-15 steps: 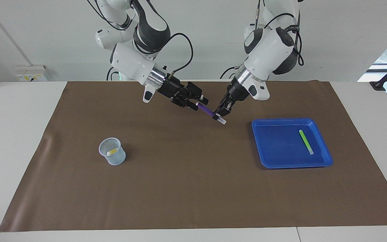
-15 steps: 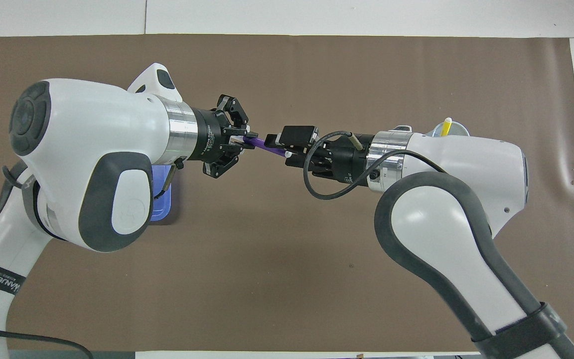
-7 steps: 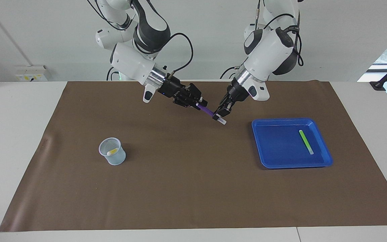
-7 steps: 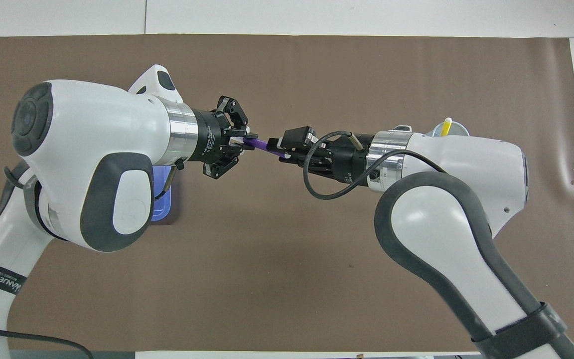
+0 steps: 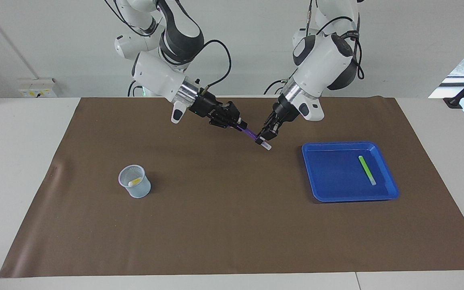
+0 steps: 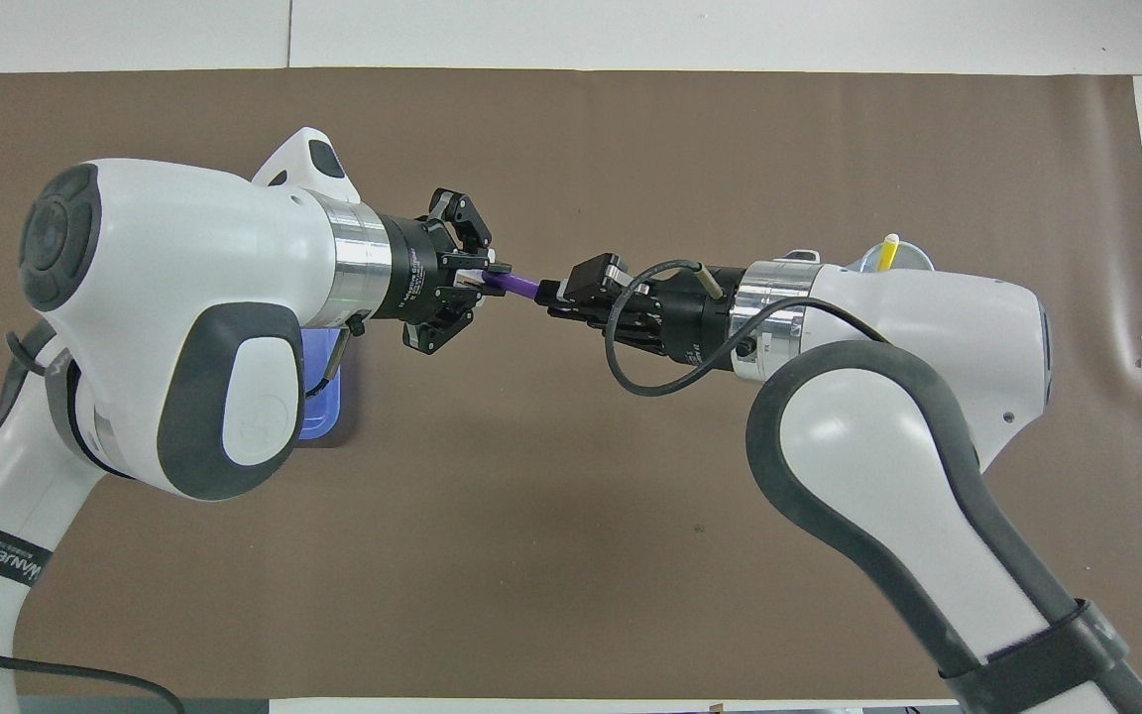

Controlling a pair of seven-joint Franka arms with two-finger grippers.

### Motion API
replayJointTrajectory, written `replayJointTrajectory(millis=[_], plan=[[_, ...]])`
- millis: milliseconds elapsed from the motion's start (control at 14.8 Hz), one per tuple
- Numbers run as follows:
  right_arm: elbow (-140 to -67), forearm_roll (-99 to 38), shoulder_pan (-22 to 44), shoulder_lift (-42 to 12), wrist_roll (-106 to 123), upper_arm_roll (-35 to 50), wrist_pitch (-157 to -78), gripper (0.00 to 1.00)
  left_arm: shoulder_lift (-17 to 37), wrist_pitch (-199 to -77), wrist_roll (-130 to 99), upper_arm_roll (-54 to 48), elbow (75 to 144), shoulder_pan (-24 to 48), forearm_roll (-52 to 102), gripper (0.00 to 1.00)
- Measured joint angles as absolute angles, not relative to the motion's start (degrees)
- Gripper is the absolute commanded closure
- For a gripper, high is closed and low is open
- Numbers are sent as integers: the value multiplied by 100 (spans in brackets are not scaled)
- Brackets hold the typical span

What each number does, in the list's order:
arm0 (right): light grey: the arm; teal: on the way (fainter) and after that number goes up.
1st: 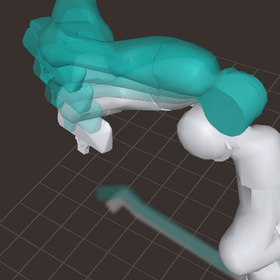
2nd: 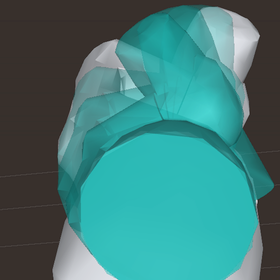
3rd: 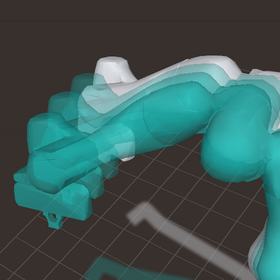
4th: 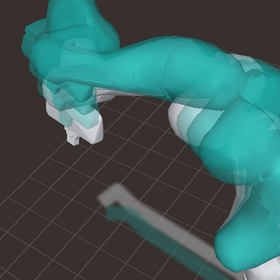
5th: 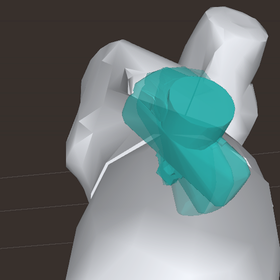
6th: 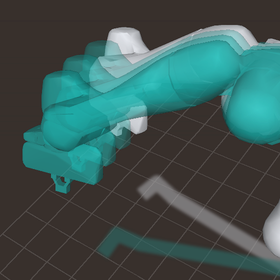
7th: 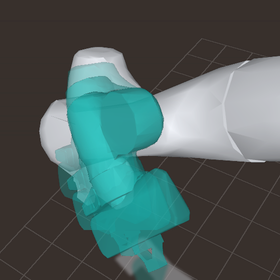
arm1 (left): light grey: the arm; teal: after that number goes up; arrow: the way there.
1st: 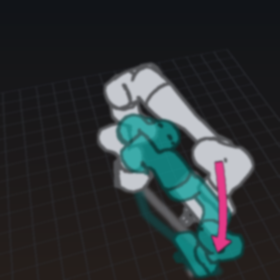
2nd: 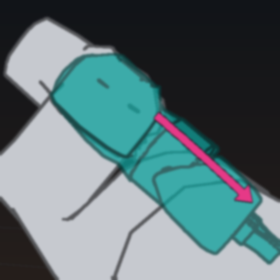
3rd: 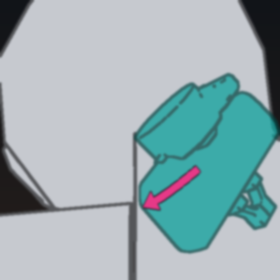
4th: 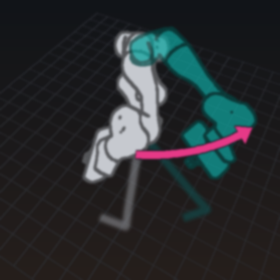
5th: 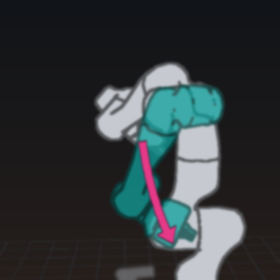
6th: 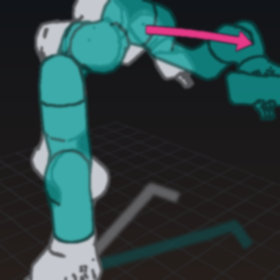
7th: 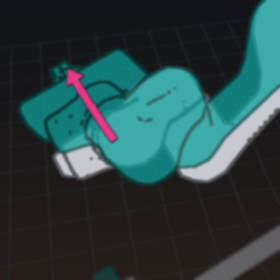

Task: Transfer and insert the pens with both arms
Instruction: 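Carry the purple pen to the right gripper and close the right gripper, then insert the purple pen into the clear cup with the right gripper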

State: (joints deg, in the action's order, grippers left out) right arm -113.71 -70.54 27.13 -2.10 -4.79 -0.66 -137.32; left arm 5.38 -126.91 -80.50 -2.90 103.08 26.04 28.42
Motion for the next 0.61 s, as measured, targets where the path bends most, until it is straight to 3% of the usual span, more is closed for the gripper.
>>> replayJointTrajectory(millis=[68,407,610], plan=[[-11371,-7054,2712,-210,-479,-66,-13732,100,538,-12691,-8047,-290,10308,2604,2842,4],[-11342,-6735,2561,-211,-470,-80,-13452,100,538,-12620,-7181,-271,10380,2605,2736,0],[-10918,-5367,1866,-264,-468,-107,-12294,100,520,-12438,-6141,-188,10522,2529,2105,0]])
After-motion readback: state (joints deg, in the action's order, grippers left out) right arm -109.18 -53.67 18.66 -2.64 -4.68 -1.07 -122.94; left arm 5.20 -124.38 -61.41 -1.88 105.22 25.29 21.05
